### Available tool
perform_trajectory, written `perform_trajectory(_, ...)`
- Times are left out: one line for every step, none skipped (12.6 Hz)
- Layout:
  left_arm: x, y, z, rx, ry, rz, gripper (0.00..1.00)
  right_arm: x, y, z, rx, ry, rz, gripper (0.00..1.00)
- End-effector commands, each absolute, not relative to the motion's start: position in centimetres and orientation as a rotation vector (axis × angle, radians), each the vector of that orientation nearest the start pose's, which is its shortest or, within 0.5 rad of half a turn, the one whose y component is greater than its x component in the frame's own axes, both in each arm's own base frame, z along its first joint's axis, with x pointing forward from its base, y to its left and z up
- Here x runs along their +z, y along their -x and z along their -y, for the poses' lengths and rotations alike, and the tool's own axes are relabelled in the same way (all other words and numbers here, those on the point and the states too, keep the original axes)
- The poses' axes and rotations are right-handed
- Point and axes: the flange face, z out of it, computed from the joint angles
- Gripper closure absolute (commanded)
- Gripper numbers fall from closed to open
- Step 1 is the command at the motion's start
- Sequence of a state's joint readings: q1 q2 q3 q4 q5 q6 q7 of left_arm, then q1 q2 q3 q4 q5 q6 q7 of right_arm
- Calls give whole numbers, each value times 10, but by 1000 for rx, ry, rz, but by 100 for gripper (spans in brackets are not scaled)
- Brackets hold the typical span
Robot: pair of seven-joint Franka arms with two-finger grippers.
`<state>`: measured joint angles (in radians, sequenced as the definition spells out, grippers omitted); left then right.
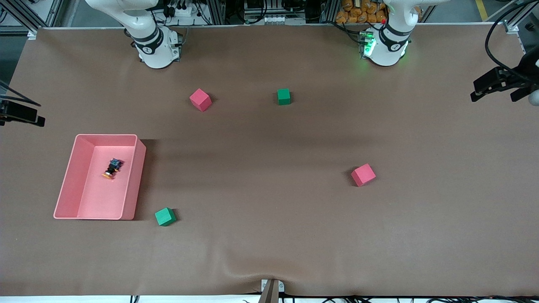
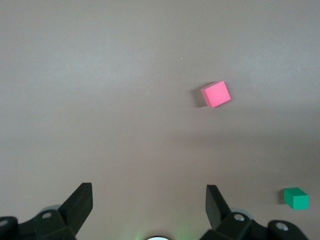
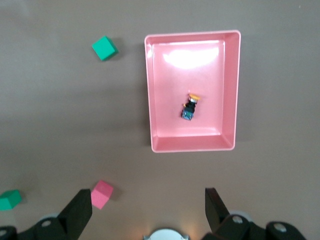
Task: Place and upright button with both arms
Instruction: 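Reach the right gripper down into the pink tray toward the button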
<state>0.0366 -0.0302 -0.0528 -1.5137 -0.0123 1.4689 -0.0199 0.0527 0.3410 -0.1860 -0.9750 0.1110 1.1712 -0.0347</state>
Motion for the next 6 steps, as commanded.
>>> perform_trajectory(665,-534,9,19,3132,-3,0,649,-547,37,98,3020,-71,0)
perform_trajectory(663,-535,8,26,3129,-12,0,644,-538,38,63,3017,-76,0)
perform_trajectory(663,-535,8,26,3129,-17,0,642,-534,40,26,3015,-80,0)
perform_trajectory(663,-535,8,26,3131,-20,0,640,-531,39,-5,3018,-78,0)
perform_trajectory(662,-536,7,29,3129,-17,0,639,-531,36,-23,3019,-71,0)
perform_trajectory(662,-536,7,29,3131,-18,0,639,-531,36,-23,3019,-71,0)
